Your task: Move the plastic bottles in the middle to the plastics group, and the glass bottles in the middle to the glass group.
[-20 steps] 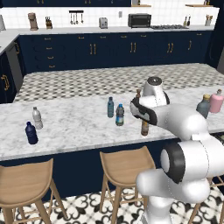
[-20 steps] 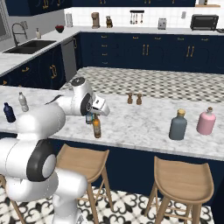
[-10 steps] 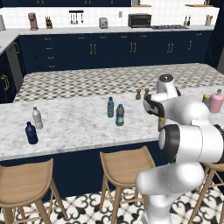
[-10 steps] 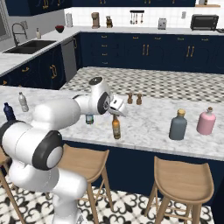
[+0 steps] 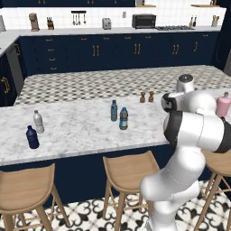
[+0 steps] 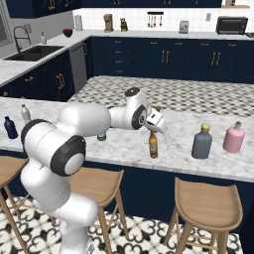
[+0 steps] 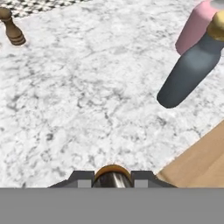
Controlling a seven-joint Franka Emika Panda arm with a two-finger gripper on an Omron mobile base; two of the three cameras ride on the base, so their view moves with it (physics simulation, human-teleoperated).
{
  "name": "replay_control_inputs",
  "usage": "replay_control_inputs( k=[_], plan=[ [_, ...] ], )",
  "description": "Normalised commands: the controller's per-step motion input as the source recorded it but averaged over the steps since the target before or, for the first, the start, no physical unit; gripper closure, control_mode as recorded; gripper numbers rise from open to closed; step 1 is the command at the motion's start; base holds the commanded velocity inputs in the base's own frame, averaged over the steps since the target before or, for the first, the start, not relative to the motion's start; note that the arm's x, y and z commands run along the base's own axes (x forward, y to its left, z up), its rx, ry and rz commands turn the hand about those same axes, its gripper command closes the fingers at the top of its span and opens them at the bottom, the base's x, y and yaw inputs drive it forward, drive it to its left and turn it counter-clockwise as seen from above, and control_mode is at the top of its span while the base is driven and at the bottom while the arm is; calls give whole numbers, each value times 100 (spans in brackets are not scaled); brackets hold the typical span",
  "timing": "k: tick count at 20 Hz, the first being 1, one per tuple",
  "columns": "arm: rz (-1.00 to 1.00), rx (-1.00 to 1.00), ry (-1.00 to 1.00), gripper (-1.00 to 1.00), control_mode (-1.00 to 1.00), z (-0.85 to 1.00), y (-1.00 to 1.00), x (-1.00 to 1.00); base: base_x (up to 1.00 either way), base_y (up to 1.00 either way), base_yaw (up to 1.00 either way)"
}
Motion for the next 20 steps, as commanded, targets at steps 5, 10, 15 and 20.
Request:
replay_control_inputs(
  k=[5,10,15,20],
  plan=[
    [-5,0,0,100,-100,0,-68,29,0,0,0],
    [-2,0,0,100,-100,0,-51,34,0,0,0],
    [-1,0,-5,100,-100,-1,-37,29,0,0,0],
    [-1,0,-7,100,-100,-9,-30,27,0,0,0]
  ],
)
